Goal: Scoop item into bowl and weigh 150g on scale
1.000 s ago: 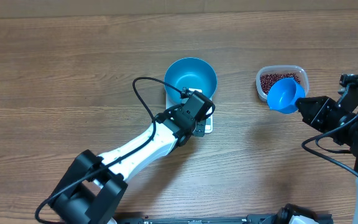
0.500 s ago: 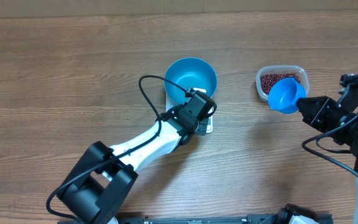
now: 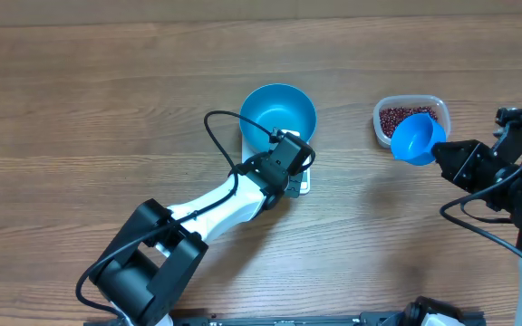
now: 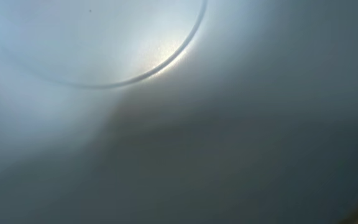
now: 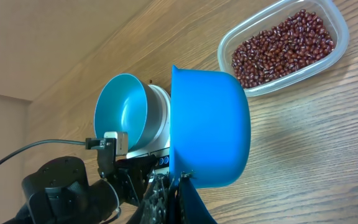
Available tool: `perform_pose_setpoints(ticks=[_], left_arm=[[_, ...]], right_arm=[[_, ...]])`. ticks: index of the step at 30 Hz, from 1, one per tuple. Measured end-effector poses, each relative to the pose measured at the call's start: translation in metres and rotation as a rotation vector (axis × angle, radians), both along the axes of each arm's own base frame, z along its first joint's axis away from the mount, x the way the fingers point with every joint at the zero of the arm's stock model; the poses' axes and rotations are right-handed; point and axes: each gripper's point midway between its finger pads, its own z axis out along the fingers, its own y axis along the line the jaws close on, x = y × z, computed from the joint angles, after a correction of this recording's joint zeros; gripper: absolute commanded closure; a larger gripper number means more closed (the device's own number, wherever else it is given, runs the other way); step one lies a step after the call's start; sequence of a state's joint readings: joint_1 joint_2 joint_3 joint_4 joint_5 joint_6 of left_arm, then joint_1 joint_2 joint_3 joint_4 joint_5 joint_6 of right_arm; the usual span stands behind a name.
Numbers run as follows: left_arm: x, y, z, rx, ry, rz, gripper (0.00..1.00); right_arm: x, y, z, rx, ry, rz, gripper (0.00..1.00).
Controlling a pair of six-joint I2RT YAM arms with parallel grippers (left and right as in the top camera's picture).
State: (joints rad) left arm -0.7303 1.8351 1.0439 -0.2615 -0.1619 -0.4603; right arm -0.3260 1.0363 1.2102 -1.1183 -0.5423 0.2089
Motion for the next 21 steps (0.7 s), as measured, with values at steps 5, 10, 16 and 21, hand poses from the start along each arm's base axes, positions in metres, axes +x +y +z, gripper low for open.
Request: perform_pose_setpoints(ticks=[5, 10, 16, 21], left_arm=[[0.0001, -0.0001, -0.0005, 0.000, 0.000, 0.000, 0.96], [0.0020, -0.0017, -0.0025, -0.004, -0.005, 0.000, 0.96], [0.0021, -0.0018, -0.0026, -0.004, -0.005, 0.000, 0.96], [0.0019, -0.0017, -0.0027, -0.003, -0.004, 0.000, 0.96]], right_arm=[[-0.0001, 0.0001, -0.0001, 0.000, 0.000, 0.000, 0.96], [-0.0003, 0.0002, -0.0002, 0.001, 0.002, 0.000, 0.96], [-0.0007, 0.0004, -0.0006, 0.001, 0.004, 0.000, 0.96], [-0.0008, 0.0003, -0.0007, 0.002, 0.005, 0.000, 0.96]])
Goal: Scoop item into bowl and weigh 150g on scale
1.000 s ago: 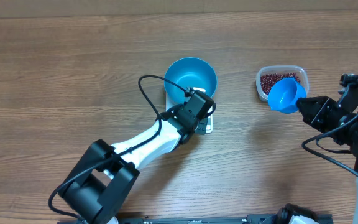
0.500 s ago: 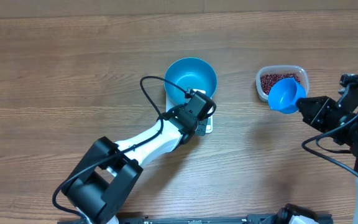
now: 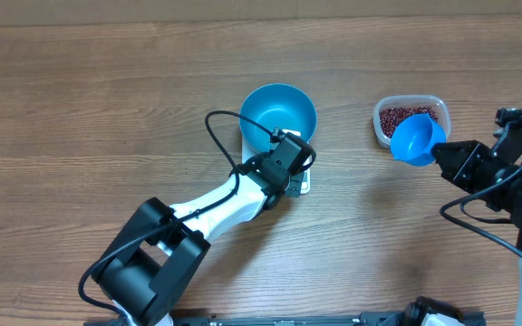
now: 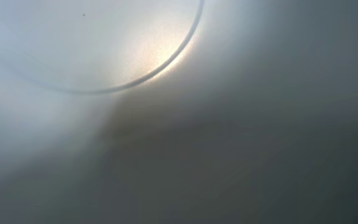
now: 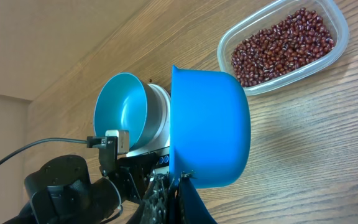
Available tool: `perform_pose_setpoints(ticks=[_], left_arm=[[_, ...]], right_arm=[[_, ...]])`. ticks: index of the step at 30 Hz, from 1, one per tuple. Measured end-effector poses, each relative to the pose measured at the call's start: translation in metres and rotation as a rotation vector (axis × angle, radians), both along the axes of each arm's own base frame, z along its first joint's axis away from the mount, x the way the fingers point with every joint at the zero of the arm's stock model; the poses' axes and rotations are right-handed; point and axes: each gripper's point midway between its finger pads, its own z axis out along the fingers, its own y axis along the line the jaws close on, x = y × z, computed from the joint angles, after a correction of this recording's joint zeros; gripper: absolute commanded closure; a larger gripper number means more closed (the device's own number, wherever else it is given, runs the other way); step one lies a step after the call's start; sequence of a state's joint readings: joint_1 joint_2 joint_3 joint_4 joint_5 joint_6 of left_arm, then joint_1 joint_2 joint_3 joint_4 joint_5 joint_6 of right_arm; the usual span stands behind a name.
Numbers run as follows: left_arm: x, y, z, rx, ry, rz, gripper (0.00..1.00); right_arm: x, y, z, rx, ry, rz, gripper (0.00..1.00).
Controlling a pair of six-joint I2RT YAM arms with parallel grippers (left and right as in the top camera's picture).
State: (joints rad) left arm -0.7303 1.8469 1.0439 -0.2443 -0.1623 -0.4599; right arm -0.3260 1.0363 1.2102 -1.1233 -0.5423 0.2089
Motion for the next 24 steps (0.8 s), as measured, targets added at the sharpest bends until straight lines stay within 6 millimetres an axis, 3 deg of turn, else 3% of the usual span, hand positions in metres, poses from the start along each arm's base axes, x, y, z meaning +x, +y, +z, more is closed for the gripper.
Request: perform_pose_setpoints(ticks=[24], left_arm=[[-0.0052, 0.0036, -0.0027, 0.012, 0.036, -0.003, 0.96]], right_arm=[[0.0013, -0.0003, 0.0012, -0.002, -0.008, 0.000, 0.96]])
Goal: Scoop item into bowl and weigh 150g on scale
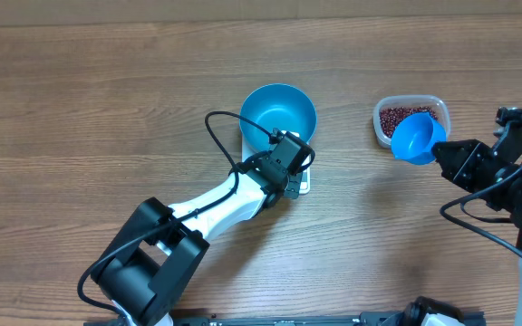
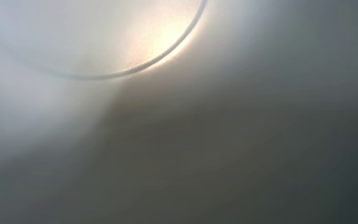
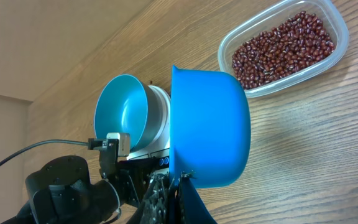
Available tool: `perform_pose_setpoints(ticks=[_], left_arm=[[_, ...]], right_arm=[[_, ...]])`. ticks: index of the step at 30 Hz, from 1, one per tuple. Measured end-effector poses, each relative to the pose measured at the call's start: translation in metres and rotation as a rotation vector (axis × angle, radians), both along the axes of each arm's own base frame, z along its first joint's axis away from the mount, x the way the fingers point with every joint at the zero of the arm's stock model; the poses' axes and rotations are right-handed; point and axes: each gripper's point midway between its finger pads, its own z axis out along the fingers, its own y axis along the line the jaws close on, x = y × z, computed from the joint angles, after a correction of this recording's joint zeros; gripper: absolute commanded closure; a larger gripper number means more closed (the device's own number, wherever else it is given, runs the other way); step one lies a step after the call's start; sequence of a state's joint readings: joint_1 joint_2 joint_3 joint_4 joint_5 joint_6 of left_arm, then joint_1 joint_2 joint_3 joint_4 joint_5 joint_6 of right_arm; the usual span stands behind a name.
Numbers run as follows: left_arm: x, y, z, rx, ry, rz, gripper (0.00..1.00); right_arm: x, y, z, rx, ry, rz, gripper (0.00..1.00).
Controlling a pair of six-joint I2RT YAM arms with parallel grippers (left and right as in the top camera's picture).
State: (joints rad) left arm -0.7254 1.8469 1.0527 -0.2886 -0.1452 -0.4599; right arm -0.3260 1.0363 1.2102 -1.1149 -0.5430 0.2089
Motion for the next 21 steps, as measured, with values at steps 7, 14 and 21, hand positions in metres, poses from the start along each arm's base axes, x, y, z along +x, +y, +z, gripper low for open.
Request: perform_pose_setpoints(ticks=[7, 14, 21], left_arm=[[-0.001, -0.003, 0.001, 0.006, -0.004, -0.046, 0.96], [-0.014, -0.005, 0.021, 0.015, 0.011, -0.117, 0.96], [-0.011, -0.009, 0.056, -0.023, -0.059, -0.120, 0.96]], right_arm=[[0.000, 0.000, 0.000, 0.000, -0.001, -0.001, 0.96], [0.003, 0.000, 0.003, -0.003, -0.022, 0.003, 0.96], [0.007, -0.001, 0.007, -0.008, -0.042, 0.005, 0.96]])
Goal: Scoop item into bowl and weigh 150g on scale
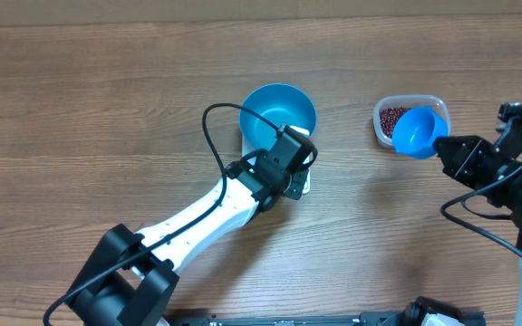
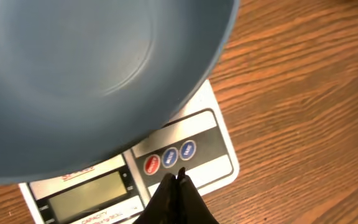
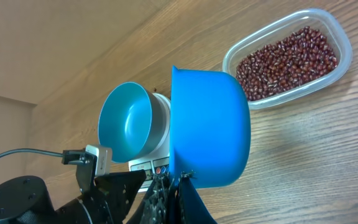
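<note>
An empty blue bowl (image 1: 279,110) sits on the white scale (image 2: 210,177), whose grey display (image 2: 86,196) shows no digits I can read. My left gripper (image 2: 180,176) is shut and empty. Its tips hover just above the scale's red button (image 2: 152,165) and blue button (image 2: 169,157). At the right, my right gripper (image 3: 180,178) is shut on the handle of the blue scoop (image 3: 210,127). The scoop (image 1: 415,132) is held tilted, in the air at the near edge of the clear tub of red beans (image 1: 397,115).
The wooden table (image 1: 107,118) stretches out bare to the left and behind. My left arm (image 1: 198,213) runs diagonally from the front left up to the scale. The right arm's body (image 1: 506,172) stands at the right edge.
The left wrist view was a close blur and now shows the bowl's underside and the scale's panel, so the left gripper has drawn back. Its arm stands higher. The scoop shifted slightly toward the tub.
At all three earlier moments my left gripper was pressed close at the scale's front, its camera blurred, while the right gripper held the scoop still beside the bean tub. Now the left gripper is off the panel and the scoop is a little nearer the beans.
</note>
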Available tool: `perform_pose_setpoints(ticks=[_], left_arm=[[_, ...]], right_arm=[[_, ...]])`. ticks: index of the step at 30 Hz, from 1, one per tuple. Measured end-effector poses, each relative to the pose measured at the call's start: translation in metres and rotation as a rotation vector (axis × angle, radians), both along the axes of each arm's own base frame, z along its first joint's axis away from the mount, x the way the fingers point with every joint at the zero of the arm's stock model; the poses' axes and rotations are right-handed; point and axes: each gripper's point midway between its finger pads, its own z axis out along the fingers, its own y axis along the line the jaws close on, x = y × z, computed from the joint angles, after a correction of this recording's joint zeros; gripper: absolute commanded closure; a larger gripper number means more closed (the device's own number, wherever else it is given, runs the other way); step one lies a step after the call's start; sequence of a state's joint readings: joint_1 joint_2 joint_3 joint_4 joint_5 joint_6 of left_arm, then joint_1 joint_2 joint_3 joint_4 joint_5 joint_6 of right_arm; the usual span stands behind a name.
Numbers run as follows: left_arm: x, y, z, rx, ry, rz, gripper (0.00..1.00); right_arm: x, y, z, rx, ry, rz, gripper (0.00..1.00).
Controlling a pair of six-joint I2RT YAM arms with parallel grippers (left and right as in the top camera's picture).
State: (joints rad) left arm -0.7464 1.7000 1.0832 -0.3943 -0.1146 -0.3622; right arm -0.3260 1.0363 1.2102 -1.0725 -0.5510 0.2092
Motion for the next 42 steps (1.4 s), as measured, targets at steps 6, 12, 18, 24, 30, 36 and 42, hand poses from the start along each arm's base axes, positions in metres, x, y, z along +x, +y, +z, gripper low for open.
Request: perform_pose_setpoints(ticks=[6, 12, 18, 24, 30, 36, 42], left_arm=[[0.004, 0.007, -0.011, 0.050, -0.006, 0.025, 0.96], [0.004, 0.009, -0.033, 0.087, 0.024, 0.027, 0.96], [0.006, 0.012, -0.039, 0.094, 0.034, 0.039, 0.96], [0.008, 0.014, -0.047, 0.102, 0.044, 0.046, 0.96], [0.009, 0.013, -0.053, 0.106, 0.048, 0.046, 0.96], [0.011, 0.012, -0.054, 0.102, 0.044, 0.046, 0.96], [0.013, 0.010, -0.054, 0.096, 0.037, 0.046, 0.96]], right_arm=[[0.000, 0.000, 0.000, 0.000, -0.002, 0.000, 0.96], [0.002, -0.001, 0.002, -0.003, -0.010, 0.000, 0.96], [0.005, -0.002, 0.005, -0.010, -0.030, -0.001, 0.96], [0.006, -0.002, 0.006, -0.012, -0.037, 0.000, 0.96], [0.006, -0.002, 0.006, -0.012, -0.037, 0.000, 0.96], [0.006, -0.002, 0.006, -0.012, -0.035, 0.000, 0.96], [0.006, -0.002, 0.005, -0.012, -0.034, 0.000, 0.96]])
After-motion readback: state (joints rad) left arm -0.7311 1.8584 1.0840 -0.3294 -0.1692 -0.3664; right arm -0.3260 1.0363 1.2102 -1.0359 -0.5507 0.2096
